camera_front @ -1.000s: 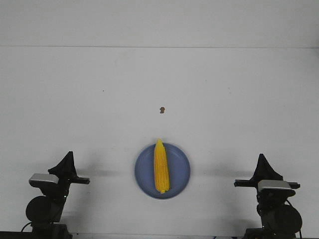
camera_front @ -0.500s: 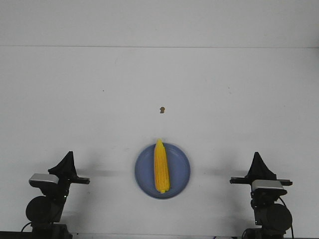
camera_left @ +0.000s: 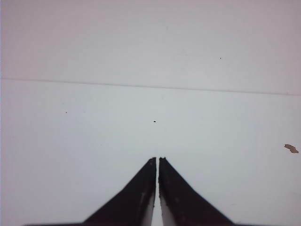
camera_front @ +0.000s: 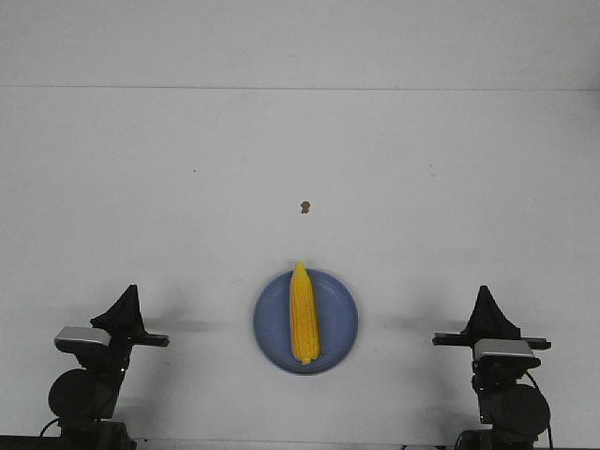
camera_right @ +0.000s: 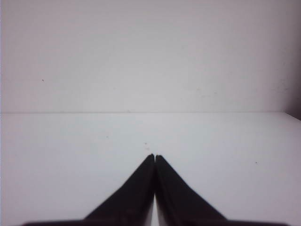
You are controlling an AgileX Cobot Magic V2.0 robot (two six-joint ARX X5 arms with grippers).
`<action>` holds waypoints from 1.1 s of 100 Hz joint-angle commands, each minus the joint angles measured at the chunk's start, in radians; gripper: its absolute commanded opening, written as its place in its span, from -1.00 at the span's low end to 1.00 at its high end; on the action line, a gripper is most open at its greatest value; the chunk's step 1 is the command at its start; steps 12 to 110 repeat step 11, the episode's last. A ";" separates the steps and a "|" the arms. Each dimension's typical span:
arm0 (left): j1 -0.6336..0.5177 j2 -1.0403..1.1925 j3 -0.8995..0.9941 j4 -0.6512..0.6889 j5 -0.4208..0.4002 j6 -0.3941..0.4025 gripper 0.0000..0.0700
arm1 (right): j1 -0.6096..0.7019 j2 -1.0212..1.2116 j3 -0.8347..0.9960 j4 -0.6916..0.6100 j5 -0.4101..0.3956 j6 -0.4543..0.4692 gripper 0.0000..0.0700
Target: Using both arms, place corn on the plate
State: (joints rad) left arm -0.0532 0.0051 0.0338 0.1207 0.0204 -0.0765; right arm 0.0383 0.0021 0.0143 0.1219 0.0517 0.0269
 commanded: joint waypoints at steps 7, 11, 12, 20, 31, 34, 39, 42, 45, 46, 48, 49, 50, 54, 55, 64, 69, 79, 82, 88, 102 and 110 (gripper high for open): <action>0.001 -0.002 -0.020 0.014 -0.005 0.005 -0.96 | -0.001 -0.001 -0.002 0.011 0.001 0.003 -1.00; 0.001 -0.002 -0.020 0.014 -0.005 0.005 -0.96 | -0.001 -0.001 -0.002 0.011 0.001 0.003 -1.00; 0.001 -0.002 -0.020 0.014 -0.005 0.005 -0.96 | -0.001 -0.001 -0.002 0.011 0.001 0.003 -1.00; 0.001 -0.002 -0.020 0.014 -0.005 0.005 -0.96 | -0.001 -0.001 -0.002 0.011 0.001 0.003 -1.00; 0.001 -0.002 -0.020 0.014 -0.005 0.005 -0.96 | -0.001 -0.001 -0.002 0.011 0.001 0.003 -1.00; 0.001 -0.002 -0.020 0.014 -0.005 0.005 -0.96 | -0.001 -0.001 -0.002 0.011 0.001 0.003 -1.00; 0.001 -0.002 -0.020 0.014 -0.005 0.005 -0.96 | -0.001 -0.001 -0.002 0.011 0.001 0.003 -1.00; 0.001 -0.002 -0.020 0.014 -0.005 0.005 -0.96 | -0.001 -0.001 -0.002 0.011 0.001 0.003 -1.00; 0.001 -0.002 -0.020 0.014 -0.005 0.005 -0.96 | -0.001 -0.001 -0.002 0.011 0.001 0.003 -1.00; 0.001 -0.002 -0.020 0.014 -0.005 0.005 -0.96 | -0.001 -0.001 -0.002 0.011 0.001 0.003 -1.00; 0.001 -0.002 -0.020 0.014 -0.005 0.005 -0.96 | -0.001 -0.001 -0.002 0.011 0.001 0.003 -1.00; 0.001 -0.002 -0.020 0.014 -0.005 0.005 -0.96 | -0.001 -0.001 -0.002 0.011 0.001 0.003 -1.00; 0.001 -0.002 -0.020 0.014 -0.005 0.005 -0.96 | -0.001 -0.001 -0.002 0.011 0.001 0.003 -1.00; 0.001 -0.002 -0.020 0.014 -0.005 0.005 -0.96 | -0.001 -0.001 -0.002 0.011 0.001 0.003 -1.00; 0.001 -0.002 -0.020 0.014 -0.005 0.005 -0.96 | -0.001 -0.001 -0.002 0.011 0.001 0.003 -1.00; 0.001 -0.002 -0.020 0.014 -0.005 0.005 -0.96 | -0.001 -0.001 -0.002 0.011 0.001 0.003 -1.00; 0.001 -0.002 -0.020 0.014 -0.005 0.005 -0.96 | -0.001 -0.001 -0.002 0.011 0.001 0.003 -1.00; 0.001 -0.002 -0.020 0.014 -0.005 0.005 -0.96 | -0.001 -0.001 -0.002 0.011 0.001 0.003 -1.00; 0.001 -0.002 -0.020 0.014 -0.005 0.005 -0.96 | -0.001 -0.001 -0.002 0.011 0.001 0.003 -1.00; 0.001 -0.002 -0.020 0.014 -0.005 0.005 -0.96 | -0.001 -0.001 -0.002 0.011 0.001 0.003 -1.00; 0.001 -0.002 -0.020 0.014 -0.005 0.005 -0.96 | -0.001 -0.001 -0.002 0.011 0.001 0.003 -1.00; 0.001 -0.002 -0.020 0.014 -0.005 0.005 -0.96 | -0.001 -0.001 -0.002 0.011 0.001 0.003 -1.00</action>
